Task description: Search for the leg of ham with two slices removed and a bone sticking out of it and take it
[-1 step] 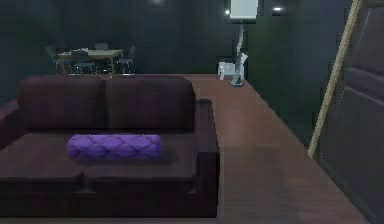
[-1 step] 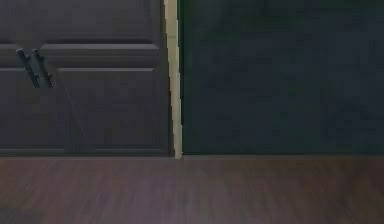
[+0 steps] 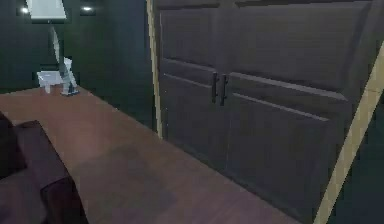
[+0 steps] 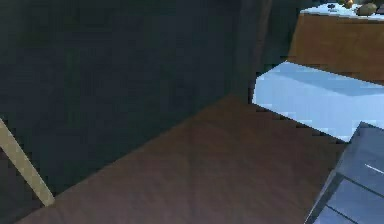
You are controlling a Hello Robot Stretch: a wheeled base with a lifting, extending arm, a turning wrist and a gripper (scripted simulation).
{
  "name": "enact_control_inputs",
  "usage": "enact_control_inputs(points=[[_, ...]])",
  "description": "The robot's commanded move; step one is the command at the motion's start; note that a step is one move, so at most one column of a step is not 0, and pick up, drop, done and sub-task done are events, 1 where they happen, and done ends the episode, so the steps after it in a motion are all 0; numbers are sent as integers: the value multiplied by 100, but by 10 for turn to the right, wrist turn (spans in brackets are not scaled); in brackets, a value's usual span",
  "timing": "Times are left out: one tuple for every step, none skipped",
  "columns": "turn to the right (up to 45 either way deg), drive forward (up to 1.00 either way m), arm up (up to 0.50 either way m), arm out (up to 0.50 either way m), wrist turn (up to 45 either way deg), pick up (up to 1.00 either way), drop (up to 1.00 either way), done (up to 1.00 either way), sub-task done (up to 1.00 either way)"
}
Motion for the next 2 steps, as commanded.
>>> enact_control_inputs(points=[[450,0,0,0,0,0,0,0,0],[450,0,0,0,0,0,0,0,0]])
